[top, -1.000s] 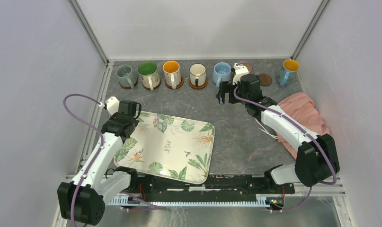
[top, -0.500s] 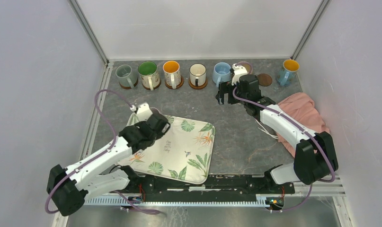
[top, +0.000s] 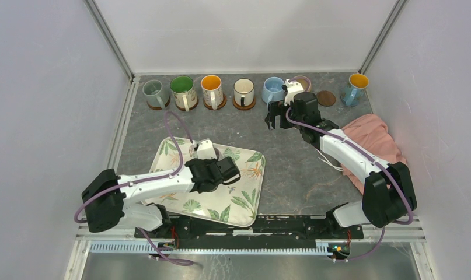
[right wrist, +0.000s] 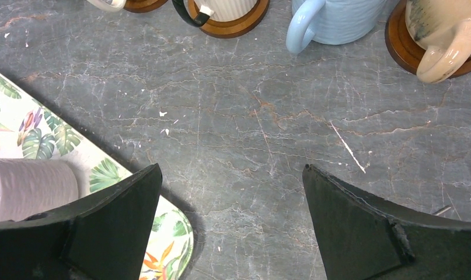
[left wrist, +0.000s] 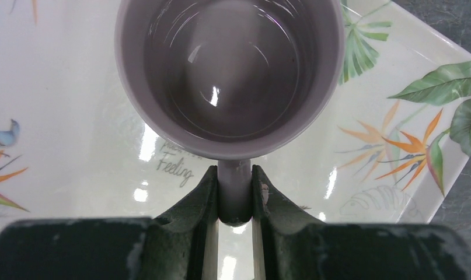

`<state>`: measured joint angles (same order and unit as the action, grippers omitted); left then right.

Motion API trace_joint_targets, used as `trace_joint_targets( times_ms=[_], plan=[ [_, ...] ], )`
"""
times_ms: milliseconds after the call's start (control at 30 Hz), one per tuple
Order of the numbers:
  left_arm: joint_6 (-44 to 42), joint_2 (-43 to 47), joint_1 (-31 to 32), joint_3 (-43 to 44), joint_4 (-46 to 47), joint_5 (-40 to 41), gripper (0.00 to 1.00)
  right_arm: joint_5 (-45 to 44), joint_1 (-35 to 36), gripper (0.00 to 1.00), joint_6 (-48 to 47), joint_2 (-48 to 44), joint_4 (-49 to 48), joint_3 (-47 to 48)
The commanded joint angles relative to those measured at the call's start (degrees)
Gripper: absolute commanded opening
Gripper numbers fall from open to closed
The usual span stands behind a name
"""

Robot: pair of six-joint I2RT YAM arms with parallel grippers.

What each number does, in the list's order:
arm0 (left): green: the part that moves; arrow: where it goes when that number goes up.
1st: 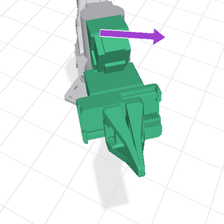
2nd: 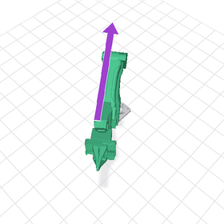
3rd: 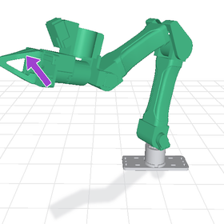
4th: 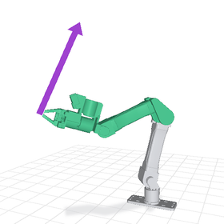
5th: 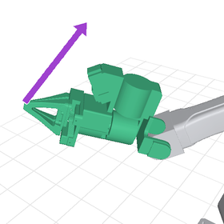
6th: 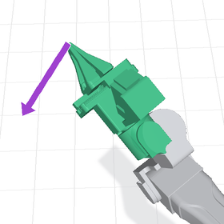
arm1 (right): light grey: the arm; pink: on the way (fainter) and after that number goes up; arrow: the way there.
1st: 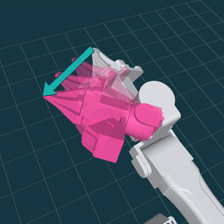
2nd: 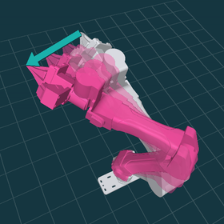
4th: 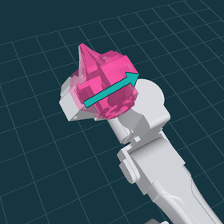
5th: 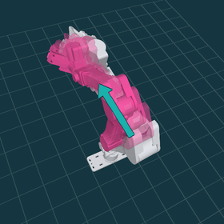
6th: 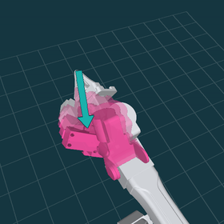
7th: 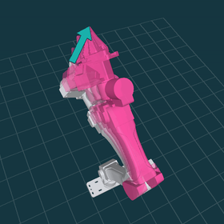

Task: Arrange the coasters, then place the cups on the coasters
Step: Place the cup on the tray.

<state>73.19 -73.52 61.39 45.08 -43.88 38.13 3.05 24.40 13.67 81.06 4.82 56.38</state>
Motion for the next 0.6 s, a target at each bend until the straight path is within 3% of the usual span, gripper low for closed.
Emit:
trace_joint_targets(
  times_ms=[0, 267, 567],
  plan=[
    [6.0, -2.7, 1.4, 3.5, 5.0, 5.3, 0.02, -1.0, 0.5, 0.98, -0.4, -0.4, -1.2, 0.4],
    [5.2, -5.2, 2.6, 3.7, 8.2, 3.3, 0.03, -1.6, 0.8, 0.98, -0.5, -0.9, -0.8, 0.4],
    [4.6, -2.2, 2.9, 2.1, 8.2, 2.9, 0.29, -2.2, 1.4, 0.98, -0.6, -0.6, -0.4, 0.5]
  ],
)
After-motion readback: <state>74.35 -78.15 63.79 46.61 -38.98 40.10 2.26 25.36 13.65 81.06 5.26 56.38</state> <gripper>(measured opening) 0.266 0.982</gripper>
